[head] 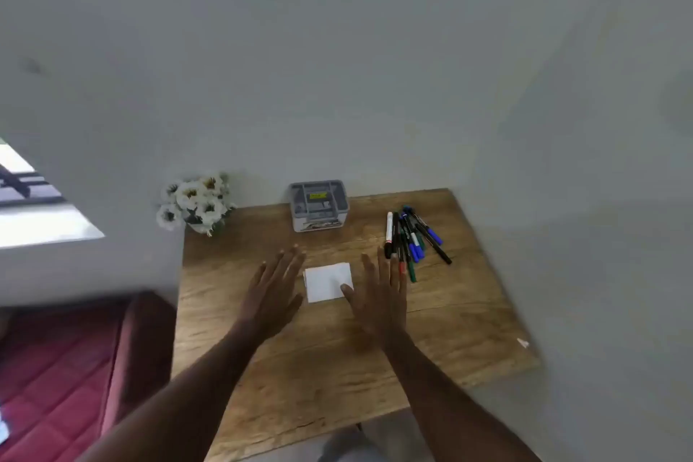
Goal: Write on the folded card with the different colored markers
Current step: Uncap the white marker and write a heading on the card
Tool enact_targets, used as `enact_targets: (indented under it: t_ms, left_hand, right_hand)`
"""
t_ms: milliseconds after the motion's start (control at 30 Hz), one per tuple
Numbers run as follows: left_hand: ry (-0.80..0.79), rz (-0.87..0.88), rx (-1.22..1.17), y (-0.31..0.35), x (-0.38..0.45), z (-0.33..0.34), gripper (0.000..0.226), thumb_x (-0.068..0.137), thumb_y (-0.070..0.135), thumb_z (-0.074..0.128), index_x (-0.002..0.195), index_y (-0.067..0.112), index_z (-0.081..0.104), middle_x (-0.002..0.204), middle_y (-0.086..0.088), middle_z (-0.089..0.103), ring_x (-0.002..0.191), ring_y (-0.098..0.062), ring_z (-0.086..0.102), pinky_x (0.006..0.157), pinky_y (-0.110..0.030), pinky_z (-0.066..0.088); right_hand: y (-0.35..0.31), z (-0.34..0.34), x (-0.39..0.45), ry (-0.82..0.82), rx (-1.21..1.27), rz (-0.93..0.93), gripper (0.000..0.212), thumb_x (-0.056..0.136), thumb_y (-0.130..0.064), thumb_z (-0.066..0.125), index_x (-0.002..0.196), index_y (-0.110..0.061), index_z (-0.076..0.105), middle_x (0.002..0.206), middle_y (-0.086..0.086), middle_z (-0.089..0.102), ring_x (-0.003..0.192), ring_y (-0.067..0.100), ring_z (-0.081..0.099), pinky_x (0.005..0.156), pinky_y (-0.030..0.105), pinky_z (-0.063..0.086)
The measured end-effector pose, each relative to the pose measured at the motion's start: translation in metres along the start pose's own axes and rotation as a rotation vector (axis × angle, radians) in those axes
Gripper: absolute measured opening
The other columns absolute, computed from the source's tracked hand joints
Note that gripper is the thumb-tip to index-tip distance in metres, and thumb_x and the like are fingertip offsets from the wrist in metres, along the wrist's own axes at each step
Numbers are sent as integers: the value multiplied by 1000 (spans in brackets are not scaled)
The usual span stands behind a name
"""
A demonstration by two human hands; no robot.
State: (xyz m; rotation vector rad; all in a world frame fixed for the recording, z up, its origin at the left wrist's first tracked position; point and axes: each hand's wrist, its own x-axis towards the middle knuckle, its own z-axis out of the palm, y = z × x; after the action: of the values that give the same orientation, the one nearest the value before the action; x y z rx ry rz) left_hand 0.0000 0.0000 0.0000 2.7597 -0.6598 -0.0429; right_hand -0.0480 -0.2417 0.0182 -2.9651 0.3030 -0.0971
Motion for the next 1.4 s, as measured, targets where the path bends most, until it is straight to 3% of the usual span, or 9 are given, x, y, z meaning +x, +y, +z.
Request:
enact_targets:
  t_ms: [167,267,500,700,967,1067,1200,1300,1400]
  left_hand:
    - [-91,-133,-12,35,28,31,73,100,41,62,165,27,31,173,3,28,157,-25,31,123,-46,33]
    - [-80,-196,-18,49,34,45,61,100,43,60,157,29,44,164,6,43,149,-23,41,117,-44,38]
    - [7,-302,-21,93,57,57,60,90,62,62,142,33,58,140,6,53,128,-19,49,102,-42,46]
    - [117,-254,-33,84,53,77,64,90,72,60,143,36,56,140,8,53,127,-17,46,102,-40,43]
    - [240,-126,33,77,47,96,63,87,80,53,141,49,58,122,13,53,115,-12,46,92,-36,41]
    - [253,-89,70,76,47,101,66,83,87,48,138,52,58,118,17,55,111,-10,47,88,-34,40]
    - [235,-88,103,73,48,102,71,80,92,43,139,54,53,116,21,53,110,-6,45,86,-31,34]
    - [208,-81,101,75,49,97,69,79,91,45,137,55,53,111,22,49,107,-4,43,84,-32,36]
    - [243,-55,92,80,44,98,65,80,89,50,133,52,59,112,21,52,108,-4,47,80,-31,40]
  right_hand:
    - [36,12,40,-85,3,-70,83,92,-74,39,160,-28,29,173,8,20,160,33,17,128,54,21]
    - [53,26,56,-91,56,-133,77,97,-69,39,158,-24,34,170,6,28,157,30,26,124,51,31]
    - [67,29,88,70,203,-172,36,101,-37,55,129,-15,52,143,13,55,130,32,50,108,48,45]
    - [84,52,95,166,248,-212,19,94,-27,62,103,-12,70,117,11,63,107,28,54,93,43,48]
    - [93,70,92,216,250,-354,9,97,-19,68,101,-13,72,97,6,65,95,23,56,79,39,49]
    - [98,71,88,212,244,-406,13,97,-16,69,109,-14,73,100,4,67,96,21,57,77,31,43]
    - [94,71,77,232,159,-475,34,91,-3,72,123,-14,69,113,12,66,100,29,63,76,42,57]
    - [92,67,77,194,102,-470,50,92,-5,70,136,-27,58,133,10,53,110,25,59,81,39,57]
    - [92,67,75,129,36,-446,60,96,-6,64,148,-27,42,137,13,50,122,28,53,90,37,51]
